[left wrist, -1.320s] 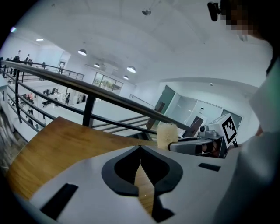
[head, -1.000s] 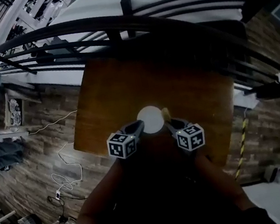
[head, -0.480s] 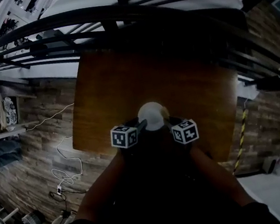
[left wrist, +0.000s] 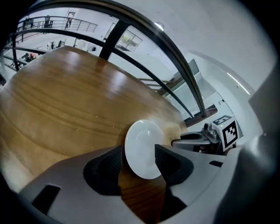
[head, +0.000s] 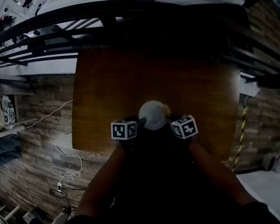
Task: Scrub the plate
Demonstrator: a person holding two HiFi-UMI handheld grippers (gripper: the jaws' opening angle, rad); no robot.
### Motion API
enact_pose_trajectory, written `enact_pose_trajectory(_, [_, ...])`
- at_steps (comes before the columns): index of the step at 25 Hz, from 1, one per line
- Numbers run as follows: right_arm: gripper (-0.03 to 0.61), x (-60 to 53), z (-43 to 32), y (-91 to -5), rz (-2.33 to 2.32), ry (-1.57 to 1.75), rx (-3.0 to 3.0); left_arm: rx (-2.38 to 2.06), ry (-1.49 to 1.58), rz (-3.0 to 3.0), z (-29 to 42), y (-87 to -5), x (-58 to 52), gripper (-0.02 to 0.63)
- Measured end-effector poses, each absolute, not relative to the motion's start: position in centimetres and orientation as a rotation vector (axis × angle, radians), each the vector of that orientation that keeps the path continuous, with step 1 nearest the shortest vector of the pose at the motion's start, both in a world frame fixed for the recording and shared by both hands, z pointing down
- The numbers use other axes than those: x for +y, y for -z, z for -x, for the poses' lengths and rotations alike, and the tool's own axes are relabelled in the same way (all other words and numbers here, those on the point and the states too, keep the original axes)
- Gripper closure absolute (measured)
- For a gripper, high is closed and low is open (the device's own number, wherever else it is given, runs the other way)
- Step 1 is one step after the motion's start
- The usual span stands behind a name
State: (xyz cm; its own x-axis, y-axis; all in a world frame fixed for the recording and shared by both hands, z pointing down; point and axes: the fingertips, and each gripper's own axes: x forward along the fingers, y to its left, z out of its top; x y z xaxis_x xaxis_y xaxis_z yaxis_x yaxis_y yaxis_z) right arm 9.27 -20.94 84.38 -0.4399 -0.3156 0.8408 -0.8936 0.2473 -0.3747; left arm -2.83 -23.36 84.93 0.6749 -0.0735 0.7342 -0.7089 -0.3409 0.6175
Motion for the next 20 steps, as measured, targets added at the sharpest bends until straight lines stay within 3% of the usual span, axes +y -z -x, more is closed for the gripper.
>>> enact_pose_trajectory(13, [0.518,-20.5,-9.6,-86.4,-1.051,-1.146,-1.865,-0.532,-0.676,-1.747,1.6,-86.1,-22.7,0.396])
enact_pose_trajectory(17, [0.518,-20.4,-9.7,-86.4,-1.041,-1.141,-1.865,-0.515,-0.576,-1.735,1.2,-85.3,-22.8,0.58])
enact_pose_trajectory(20, [0.518,-20.7,-9.3,-85.9,-1.033,-1.154,-1.885,-0.475,-0.524,-1.744,0.6,-84.3,-23.0,0.595])
